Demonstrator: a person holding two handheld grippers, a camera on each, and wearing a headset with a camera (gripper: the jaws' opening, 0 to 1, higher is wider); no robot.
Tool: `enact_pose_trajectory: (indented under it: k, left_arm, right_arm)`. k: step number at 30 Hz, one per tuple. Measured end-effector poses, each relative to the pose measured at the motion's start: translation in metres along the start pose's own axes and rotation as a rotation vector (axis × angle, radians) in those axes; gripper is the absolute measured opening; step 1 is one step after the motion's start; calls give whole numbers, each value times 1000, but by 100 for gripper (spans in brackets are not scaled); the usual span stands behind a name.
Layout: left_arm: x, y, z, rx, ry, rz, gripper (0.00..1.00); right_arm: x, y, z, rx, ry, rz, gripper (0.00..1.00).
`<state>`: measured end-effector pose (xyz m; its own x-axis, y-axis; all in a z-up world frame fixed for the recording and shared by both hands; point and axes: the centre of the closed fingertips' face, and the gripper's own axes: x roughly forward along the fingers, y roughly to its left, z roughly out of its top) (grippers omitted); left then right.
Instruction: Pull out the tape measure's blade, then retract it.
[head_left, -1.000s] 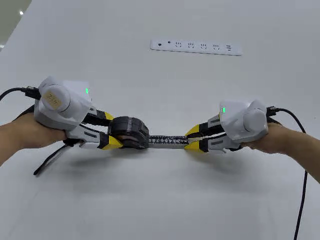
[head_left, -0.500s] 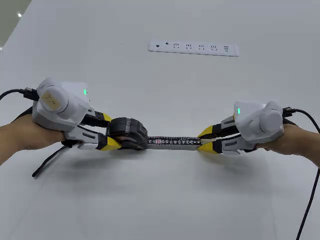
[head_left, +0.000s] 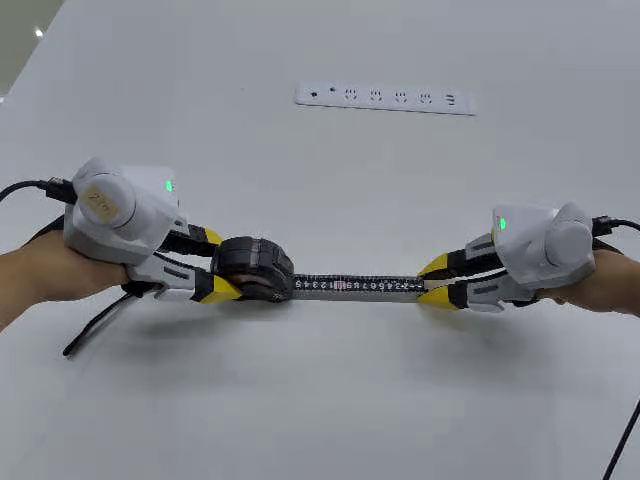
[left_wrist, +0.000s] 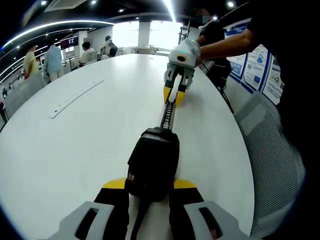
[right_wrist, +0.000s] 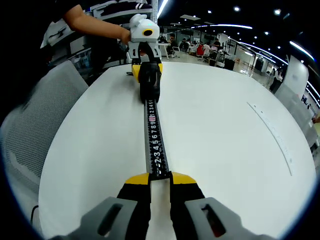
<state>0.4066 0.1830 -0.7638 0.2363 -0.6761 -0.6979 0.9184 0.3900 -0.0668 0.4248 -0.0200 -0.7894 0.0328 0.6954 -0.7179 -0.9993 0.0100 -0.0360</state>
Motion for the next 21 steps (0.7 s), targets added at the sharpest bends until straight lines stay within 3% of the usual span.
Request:
enact_pose_trajectory:
  k: [21]
  left_arm:
    - [-1,-1,-1,-1,3,-3,28]
  right_arm:
    - [-28,-8,-26,21,43,-43,12]
